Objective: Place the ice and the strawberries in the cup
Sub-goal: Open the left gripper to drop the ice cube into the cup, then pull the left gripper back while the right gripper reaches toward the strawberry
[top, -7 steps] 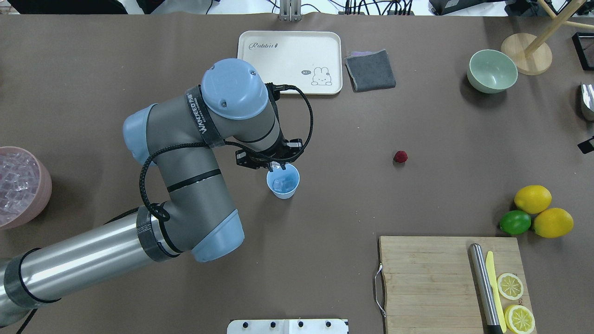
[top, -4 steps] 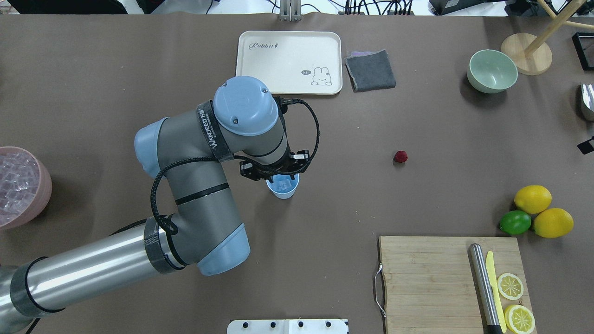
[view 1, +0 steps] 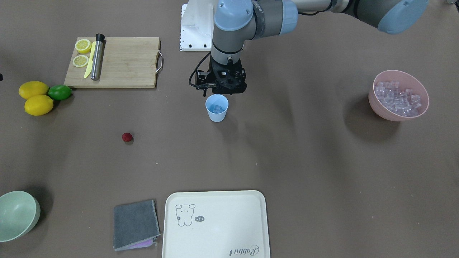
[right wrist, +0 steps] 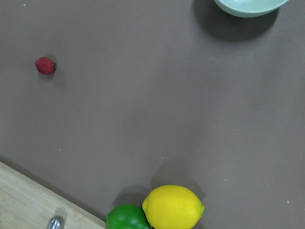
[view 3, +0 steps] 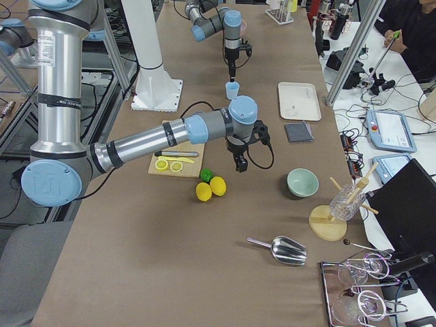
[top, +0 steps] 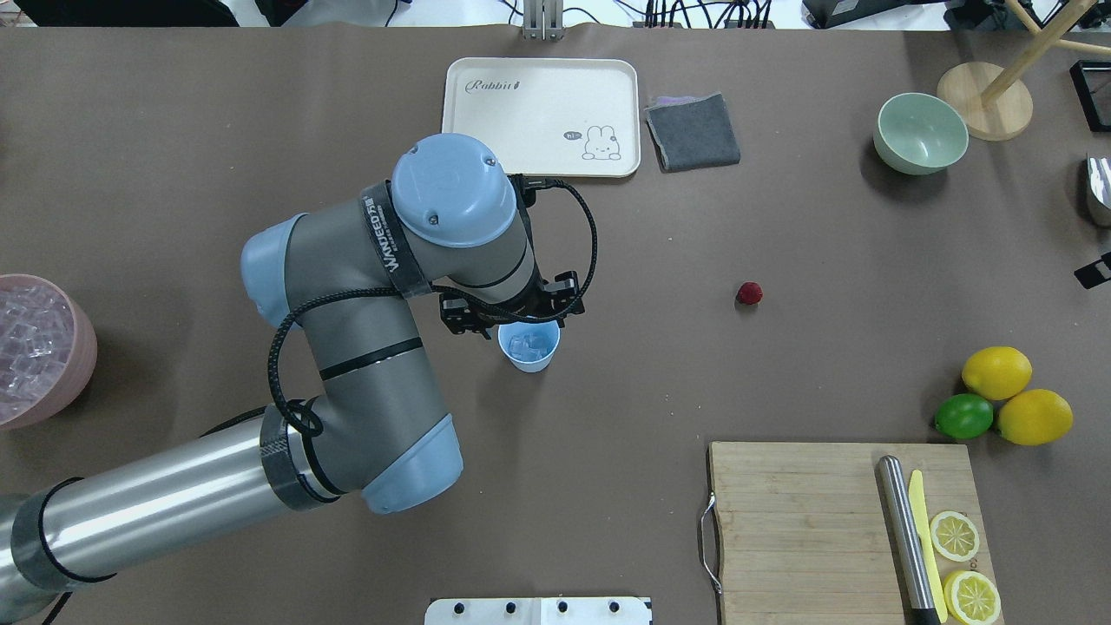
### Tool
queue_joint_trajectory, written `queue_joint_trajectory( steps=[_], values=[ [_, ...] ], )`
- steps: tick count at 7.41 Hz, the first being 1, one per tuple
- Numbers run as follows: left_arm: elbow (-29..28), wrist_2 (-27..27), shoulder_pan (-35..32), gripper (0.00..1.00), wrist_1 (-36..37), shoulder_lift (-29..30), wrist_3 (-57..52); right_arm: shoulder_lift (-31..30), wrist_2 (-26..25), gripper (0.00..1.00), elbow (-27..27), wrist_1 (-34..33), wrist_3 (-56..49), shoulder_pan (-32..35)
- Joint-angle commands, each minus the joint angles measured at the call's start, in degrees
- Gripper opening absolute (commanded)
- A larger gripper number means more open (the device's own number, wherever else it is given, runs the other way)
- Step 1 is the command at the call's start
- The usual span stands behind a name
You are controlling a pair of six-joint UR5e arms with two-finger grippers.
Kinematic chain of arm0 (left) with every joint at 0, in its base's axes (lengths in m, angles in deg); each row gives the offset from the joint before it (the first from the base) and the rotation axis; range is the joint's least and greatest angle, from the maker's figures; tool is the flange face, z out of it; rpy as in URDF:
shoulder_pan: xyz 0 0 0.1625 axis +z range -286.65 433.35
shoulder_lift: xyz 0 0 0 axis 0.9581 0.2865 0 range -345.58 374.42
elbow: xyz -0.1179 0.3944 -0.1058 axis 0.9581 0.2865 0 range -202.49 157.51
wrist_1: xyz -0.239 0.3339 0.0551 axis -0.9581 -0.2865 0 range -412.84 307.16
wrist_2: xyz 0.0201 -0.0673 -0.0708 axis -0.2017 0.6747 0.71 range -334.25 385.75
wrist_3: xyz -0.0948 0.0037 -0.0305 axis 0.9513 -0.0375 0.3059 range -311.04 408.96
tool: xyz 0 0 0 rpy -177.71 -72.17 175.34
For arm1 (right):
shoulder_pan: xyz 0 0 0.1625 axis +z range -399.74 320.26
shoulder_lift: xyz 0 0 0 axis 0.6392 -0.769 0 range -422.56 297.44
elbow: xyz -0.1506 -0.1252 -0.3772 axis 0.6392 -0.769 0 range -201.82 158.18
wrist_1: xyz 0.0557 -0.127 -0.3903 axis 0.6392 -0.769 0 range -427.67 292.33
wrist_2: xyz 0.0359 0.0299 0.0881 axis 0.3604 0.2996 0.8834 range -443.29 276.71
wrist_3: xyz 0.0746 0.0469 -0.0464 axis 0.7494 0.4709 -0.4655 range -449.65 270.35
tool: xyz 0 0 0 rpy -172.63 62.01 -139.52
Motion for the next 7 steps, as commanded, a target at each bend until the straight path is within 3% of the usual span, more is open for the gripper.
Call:
queue_joint_trajectory(
  steps=[1,2,4,6,7],
  values=[
    [8.05,0.31,-4.57,0.95,4.94,-6.82,-11.07,4.48,-1.24,1.00,-0.71,0.00,6.09,-3.86],
    [11.84,1.27,-7.38,0.96,4.96,-12.27,-17.31,7.30,-4.29,1.00,-0.63,0.09,12.05,-7.45],
    [13.37,3.92,-12.75,0.96,4.70,-18.71,-27.44,14.32,-10.96,1.00,-1.59,1.74,28.63,-18.24],
    [13.55,4.01,-15.13,0.96,4.52,-21.02,-30.73,17.95,-18.17,1.00,-9.37,16.18,43.87,-28.36],
    [14.16,4.01,-16.80,0.96,4.52,-22.51,-32.48,18.92,-19.16,0.99,-12.72,19.74,45.32,-30.15]
  ],
)
